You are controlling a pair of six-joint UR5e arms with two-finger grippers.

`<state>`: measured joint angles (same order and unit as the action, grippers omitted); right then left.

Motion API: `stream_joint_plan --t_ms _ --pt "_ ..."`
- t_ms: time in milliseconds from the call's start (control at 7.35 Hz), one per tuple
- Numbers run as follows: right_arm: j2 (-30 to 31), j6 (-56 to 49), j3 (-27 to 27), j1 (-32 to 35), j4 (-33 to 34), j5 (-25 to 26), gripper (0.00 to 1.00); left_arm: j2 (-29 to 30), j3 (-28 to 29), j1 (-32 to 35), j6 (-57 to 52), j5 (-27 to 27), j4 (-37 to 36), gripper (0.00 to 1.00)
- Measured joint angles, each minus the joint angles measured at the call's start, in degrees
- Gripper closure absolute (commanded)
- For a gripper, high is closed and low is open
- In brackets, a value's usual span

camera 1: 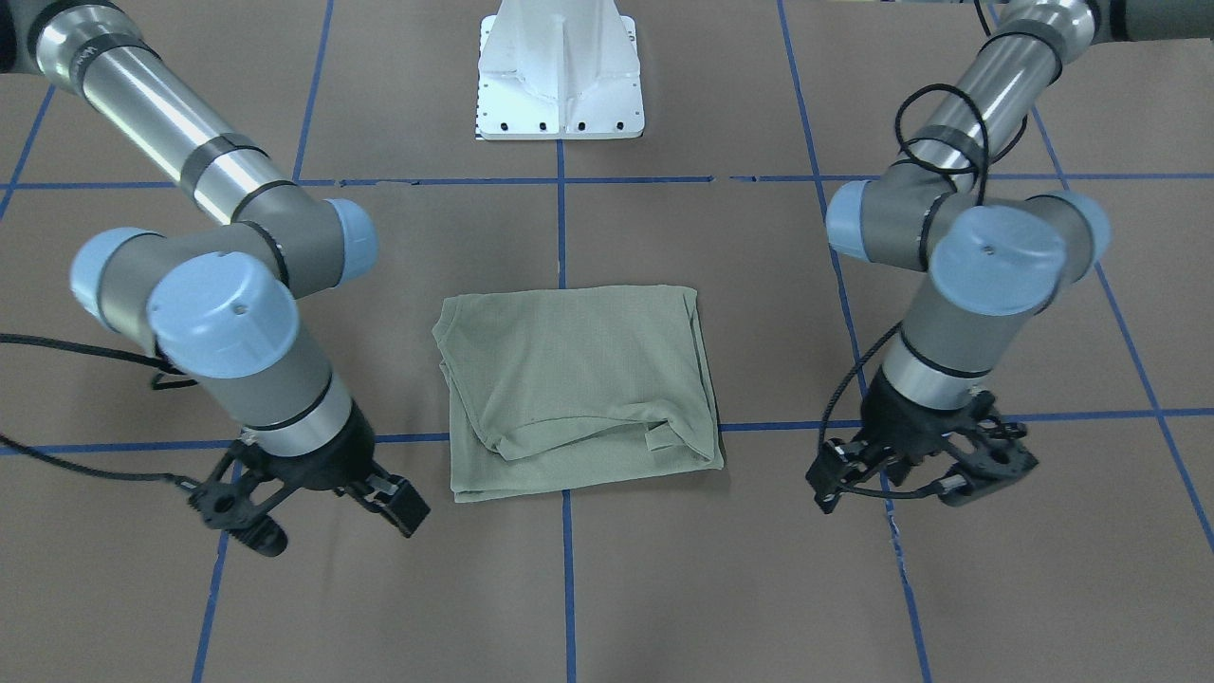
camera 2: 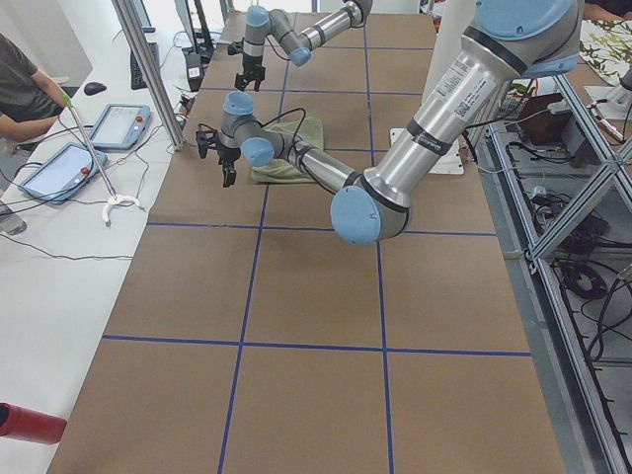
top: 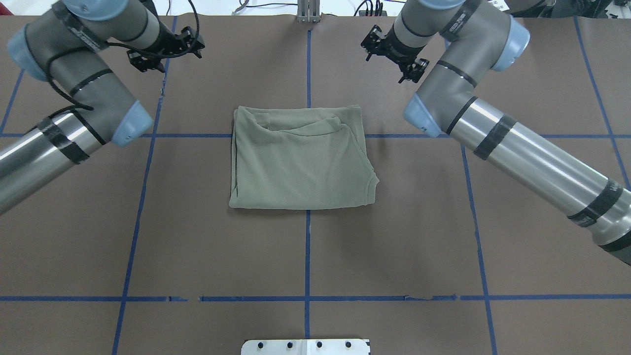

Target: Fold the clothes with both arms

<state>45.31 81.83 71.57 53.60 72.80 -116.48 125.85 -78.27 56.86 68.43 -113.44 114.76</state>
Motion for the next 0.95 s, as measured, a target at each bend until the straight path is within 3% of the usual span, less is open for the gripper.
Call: stream_joint_plan --t_ms 408,680,952 --pt "10.98 -35.24 9.22 13.17 13.45 -6.25 0.00 -11.37 -6.95 9.84 -27.51 -4.52 -2.37 0.00" --pt "18.89 -58.91 11.65 22.81 18.21 -11.36 0.00 -17.16 -9.60 17.65 -50.37 -4.91 -7.62 0.00" --pt "24.67 -82.74 12.40 30.69 25.14 -13.07 0.00 -22.49 -10.20 25.36 -71.26 -7.43 -9.83 0.00"
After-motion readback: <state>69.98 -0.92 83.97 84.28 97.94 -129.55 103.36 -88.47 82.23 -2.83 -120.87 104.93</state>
